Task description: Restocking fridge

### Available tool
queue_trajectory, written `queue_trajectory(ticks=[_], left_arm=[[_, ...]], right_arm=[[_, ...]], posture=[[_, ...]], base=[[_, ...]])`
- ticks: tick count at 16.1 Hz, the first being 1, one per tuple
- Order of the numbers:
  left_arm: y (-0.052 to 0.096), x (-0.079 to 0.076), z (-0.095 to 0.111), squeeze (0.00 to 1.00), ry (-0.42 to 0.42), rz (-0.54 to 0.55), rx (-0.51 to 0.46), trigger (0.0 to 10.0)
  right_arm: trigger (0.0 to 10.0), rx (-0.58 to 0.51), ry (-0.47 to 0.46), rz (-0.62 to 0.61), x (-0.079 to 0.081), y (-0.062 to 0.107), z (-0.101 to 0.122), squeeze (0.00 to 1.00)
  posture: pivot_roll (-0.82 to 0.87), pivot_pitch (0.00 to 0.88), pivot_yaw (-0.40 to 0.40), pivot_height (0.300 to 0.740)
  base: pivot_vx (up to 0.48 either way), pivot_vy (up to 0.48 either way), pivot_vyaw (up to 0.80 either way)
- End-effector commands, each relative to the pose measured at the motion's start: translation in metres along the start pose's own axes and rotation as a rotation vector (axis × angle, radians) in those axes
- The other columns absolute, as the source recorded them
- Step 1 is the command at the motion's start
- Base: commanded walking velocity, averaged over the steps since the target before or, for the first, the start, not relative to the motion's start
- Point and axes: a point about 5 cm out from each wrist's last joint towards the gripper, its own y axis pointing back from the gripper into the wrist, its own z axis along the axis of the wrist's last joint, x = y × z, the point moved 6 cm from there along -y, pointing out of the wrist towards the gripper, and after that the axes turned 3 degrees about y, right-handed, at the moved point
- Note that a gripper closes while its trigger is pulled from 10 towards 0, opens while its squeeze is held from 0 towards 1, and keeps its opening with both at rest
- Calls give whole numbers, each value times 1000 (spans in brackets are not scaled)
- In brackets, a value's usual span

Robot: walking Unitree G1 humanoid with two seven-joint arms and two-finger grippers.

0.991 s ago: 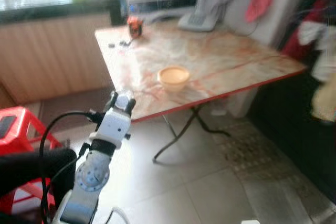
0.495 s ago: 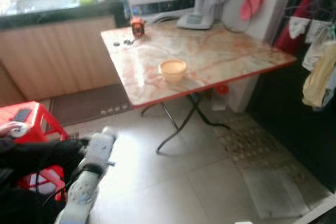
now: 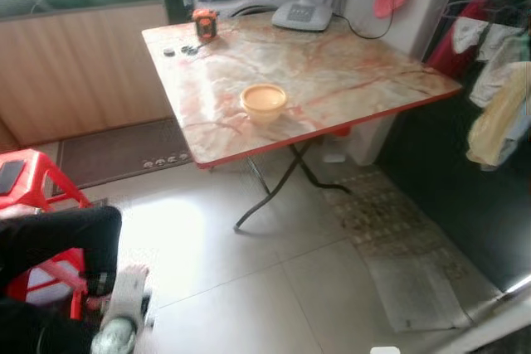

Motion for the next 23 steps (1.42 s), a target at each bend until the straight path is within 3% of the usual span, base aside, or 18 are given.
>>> queue_trajectory(ticks=[1,3,11,17,23], left_arm=[[0,5,-14,0,-1,25,72,10000],[4,6,-33,0,-26,34,147,10000],[3,14,-36,0,71,106,172,10000],[9,18,-51,0,53,100,200,10000],[7,19,-47,0,53,101,199,10000]], right_arm=[[10000,6,-27,-8,0,0,-3,0],[10000,7,-39,-11,0,0,-4,0],[10000,19,-30,0,3,0,-5,0],[10000,55,-10,16,9,1,-15,0],[10000,60,3,23,10,2,-16,0]], posture=[[-38,0,-14,722],[-57,0,1,722],[-51,0,-5,722],[-64,0,21,722],[-59,0,20,722]], base=[[0,0,0],[0,0,0],[0,0,0],[0,0,-728],[0,0,-788]])
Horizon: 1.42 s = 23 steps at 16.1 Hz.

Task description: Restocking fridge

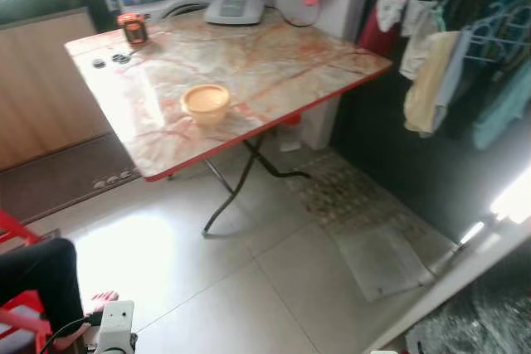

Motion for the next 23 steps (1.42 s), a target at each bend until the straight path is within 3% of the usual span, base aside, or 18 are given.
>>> queue_trajectory(ticks=[1,12,23], left_arm=[[-1,5,1,0,5,12,5,10000],[1,2,-13,0,-36,3,52,10000],[1,0,-15,0,-32,-13,61,10000]], right_arm=[[10000,39,9,7,3,1,-12,0],[10000,40,25,11,2,1,-12,0],[10000,38,13,14,3,1,-9,0]], posture=[[-59,0,20,722],[-57,0,11,722],[-48,0,14,722]], base=[[0,0,-788],[0,341,-785],[0,0,-781]])
